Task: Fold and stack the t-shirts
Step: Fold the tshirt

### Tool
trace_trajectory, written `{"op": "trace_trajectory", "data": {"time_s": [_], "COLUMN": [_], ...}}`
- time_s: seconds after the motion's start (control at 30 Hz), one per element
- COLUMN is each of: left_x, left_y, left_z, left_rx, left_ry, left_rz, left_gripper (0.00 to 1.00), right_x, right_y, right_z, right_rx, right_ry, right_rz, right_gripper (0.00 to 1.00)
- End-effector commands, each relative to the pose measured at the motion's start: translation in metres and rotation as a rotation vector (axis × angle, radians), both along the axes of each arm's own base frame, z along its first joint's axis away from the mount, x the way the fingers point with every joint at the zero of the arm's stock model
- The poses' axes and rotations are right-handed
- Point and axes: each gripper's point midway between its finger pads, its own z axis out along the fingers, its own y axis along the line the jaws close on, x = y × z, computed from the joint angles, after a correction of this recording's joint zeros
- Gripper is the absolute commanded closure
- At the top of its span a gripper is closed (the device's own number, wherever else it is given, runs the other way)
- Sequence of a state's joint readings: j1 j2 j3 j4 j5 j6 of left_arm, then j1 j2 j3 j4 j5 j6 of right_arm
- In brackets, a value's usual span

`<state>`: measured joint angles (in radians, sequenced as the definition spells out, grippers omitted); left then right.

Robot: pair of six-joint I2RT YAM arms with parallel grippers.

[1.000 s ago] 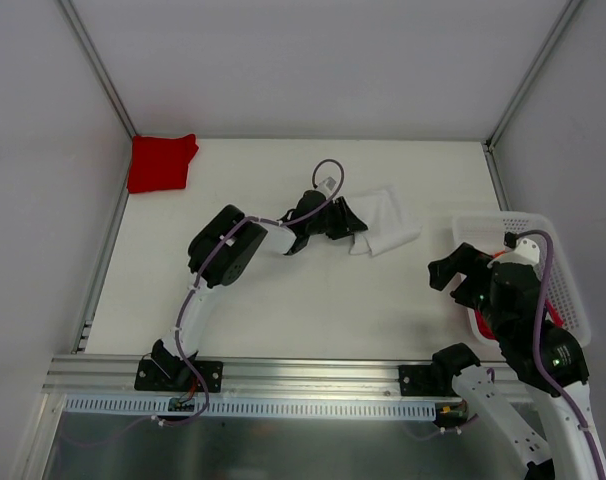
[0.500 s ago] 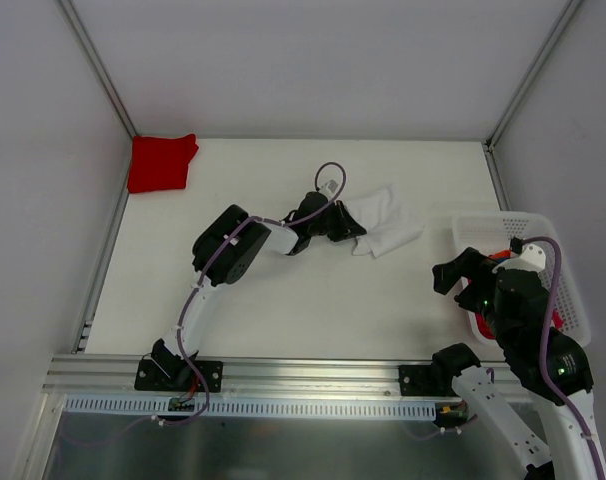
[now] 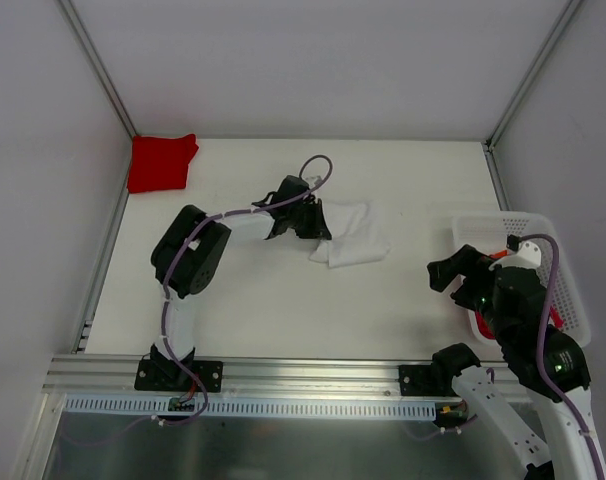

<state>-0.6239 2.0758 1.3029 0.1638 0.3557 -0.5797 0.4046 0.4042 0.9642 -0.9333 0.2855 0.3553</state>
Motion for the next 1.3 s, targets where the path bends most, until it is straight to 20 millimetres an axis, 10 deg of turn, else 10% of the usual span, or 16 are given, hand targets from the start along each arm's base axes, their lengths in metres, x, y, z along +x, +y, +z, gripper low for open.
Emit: {"op": "trace_trajectory", "data": {"time_s": [0.0, 0.67, 0.97, 1.27], "left_x": [-0.003, 0.026, 0.077, 0.132], "left_y": [0.049, 0.159, 0.198, 0.243], "left_z": [0.025, 0.059, 0.093, 0.087], "left_rx": [0.114, 0.415, 0.541, 0.652], "left_ry": [-0.071, -0.149, -0.241, -0.268], "left_rz": [-0.019, -0.012, 0.069, 0.098], "left_gripper": [1.00, 1.00, 1.00, 1.00], "right_x": [0.011, 0.025, 0.031, 0.035], "right_y": [0.015, 0.031, 0.033, 0.036], "right_z": [0.005, 0.004, 0.012, 0.008], "right_rx": [0.048, 0.059, 0.020, 0.024], "right_ry": [-0.020, -0.004, -0.003, -0.021], "right_rz": [0.040, 0.088, 0.110, 0.126], "right_gripper": [0.00, 0.01, 0.00, 0.01]}}
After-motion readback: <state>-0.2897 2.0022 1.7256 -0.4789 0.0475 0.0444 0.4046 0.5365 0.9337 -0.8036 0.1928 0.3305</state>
